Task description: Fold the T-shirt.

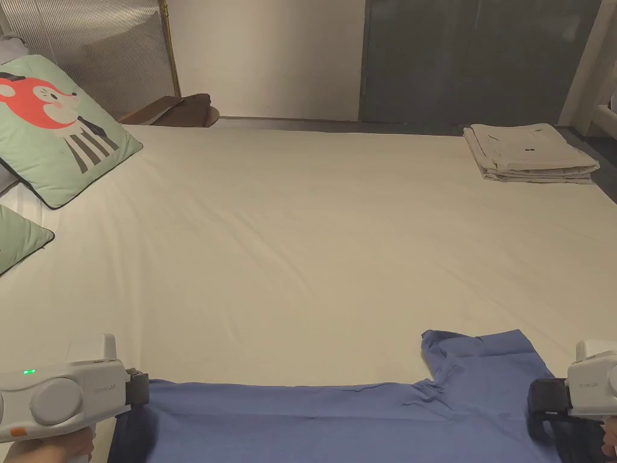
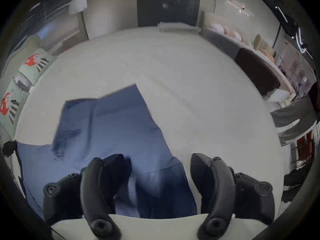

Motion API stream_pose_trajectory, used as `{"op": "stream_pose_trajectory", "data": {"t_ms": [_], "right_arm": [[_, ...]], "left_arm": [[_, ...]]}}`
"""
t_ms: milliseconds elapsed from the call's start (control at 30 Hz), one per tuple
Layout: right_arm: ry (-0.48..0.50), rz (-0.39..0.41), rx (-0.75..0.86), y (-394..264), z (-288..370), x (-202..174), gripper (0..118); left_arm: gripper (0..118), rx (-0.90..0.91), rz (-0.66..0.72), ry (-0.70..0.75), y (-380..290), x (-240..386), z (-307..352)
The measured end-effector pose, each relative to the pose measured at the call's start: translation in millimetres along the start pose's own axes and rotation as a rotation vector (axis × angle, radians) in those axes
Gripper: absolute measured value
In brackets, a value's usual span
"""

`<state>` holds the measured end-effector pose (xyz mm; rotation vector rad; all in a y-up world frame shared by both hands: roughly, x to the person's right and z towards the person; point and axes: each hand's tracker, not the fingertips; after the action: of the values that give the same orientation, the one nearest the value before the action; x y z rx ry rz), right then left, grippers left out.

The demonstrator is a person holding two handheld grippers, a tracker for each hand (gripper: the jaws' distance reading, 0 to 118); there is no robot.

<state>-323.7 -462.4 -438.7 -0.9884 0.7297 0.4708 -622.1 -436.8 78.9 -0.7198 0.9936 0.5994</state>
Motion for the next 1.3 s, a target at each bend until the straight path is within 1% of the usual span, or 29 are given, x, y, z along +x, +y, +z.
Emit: {"op": "stream_pose_trajectory", "data": {"t_ms": [33,67,100,133,167,200,233,267,367,467,500,633,767,900,1033,1100,1133,1300], "right_arm": [[0.005,0.016,-0.021,-1.4,-4.8,0.3,73],[0.019,0.007,0.002,-4.7,-1.0,-0.4,72],[0.023,0.003,0.025,-6.5,4.0,0.2,63],[0.063,0.017,0.061,-6.4,13.5,1.1,41],[0.096,0.041,0.085,-7.2,20.7,2.0,7],[0.073,0.074,0.112,-7.0,27.2,1.5,3],[0.056,0.105,0.131,-7.8,37.4,3.9,3],[0.095,0.115,0.12,-7.6,43.9,7.4,3],[0.103,0.11,0.143,-5.3,62.1,20.2,3],[0.133,0.077,0.159,-7.8,87.5,32.3,3],[0.136,0.078,0.163,-9.9,96.2,35.5,3],[0.141,0.092,0.167,-23.3,128.0,40.8,3],[0.141,0.11,0.172,-44.8,163.8,46.8,3],[0.155,0.115,0.161,-78.5,193.9,56.4,3],[0.165,0.105,0.137,-122.6,220.7,61.0,3],[0.171,0.1,0.117,-143.8,224.3,64.3,3],[0.172,0.093,0.107,-149.0,219.3,71.2,3],[0.163,0.085,0.047,-189.3,200.5,75.7,3]], "left_arm": [[6,0.001,-0.001,0.0,0.0,-0.1,0.3],[6,0.0,-0.002,0.001,0.2,-0.2,0.5],[6,-0.003,-0.001,0.002,1.3,0.3,0.5],[6,-0.005,0.0,0.002,1.8,0.0,1.3],[6,-0.004,-0.002,0.0,2.4,-0.4,2.8],[6,-0.005,-0.008,0.002,3.4,-0.5,4.3],[6,-0.006,-0.014,0.003,5.2,0.6,6.0],[6,-0.007,-0.017,0.003,6.2,0.8,8.1],[6,-0.002,-0.023,-0.001,10.1,1.0,18.6],[5,-0.004,-0.028,-0.006,12.8,-1.7,34.5],[5,-0.004,-0.035,-0.027,13.3,-3.2,41.8],[5,0.005,-0.071,-0.033,10.4,-5.9,77.0],[5,0.004,-0.058,-0.063,-2.7,-15.0,115.6],[5,-0.007,-0.065,-0.077,-29.6,-26.7,150.2],[5,-0.048,-0.06,-0.083,-68.1,-40.8,167.1],[5,-0.07,-0.055,-0.082,-89.3,-46.9,169.5],[5,-0.086,-0.051,-0.079,-100.2,-49.8,169.4],[5,-0.143,-0.033,-0.064,-144.2,-59.1,158.5]]}}
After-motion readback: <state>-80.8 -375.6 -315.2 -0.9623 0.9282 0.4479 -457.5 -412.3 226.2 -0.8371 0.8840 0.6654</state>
